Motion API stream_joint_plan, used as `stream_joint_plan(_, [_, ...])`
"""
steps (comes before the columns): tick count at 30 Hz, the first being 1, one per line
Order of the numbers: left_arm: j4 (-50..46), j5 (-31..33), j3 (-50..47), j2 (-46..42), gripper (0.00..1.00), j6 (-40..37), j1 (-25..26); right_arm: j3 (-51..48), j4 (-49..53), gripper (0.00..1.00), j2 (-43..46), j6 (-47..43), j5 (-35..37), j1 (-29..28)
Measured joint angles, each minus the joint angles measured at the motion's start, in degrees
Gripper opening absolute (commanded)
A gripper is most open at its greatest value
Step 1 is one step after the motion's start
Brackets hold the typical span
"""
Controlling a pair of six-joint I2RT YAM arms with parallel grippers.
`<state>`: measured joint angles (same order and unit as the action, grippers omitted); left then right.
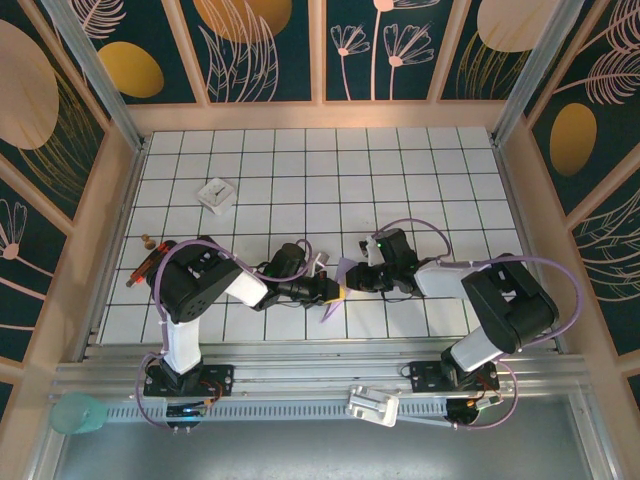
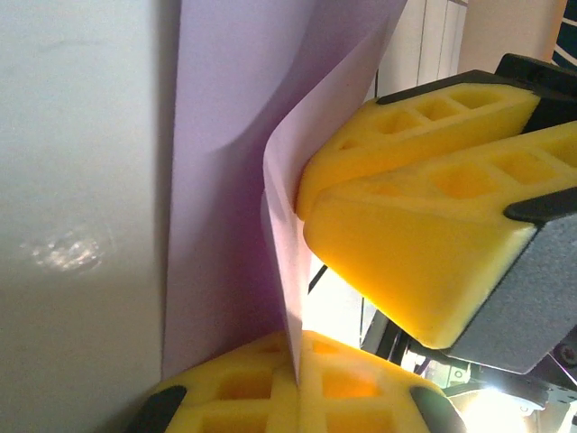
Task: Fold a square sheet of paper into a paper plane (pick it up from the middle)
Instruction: Fold the wing for the fifth time at the center of the table.
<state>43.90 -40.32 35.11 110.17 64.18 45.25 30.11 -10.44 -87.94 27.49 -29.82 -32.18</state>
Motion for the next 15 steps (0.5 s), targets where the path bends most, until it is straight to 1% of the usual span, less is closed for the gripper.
stream_joint_plan(15, [0.0,0.3,0.0,0.0,0.0,0.6,0.0,0.2,-0.7,0.15,-1.6,-1.3,-0.2,0.0])
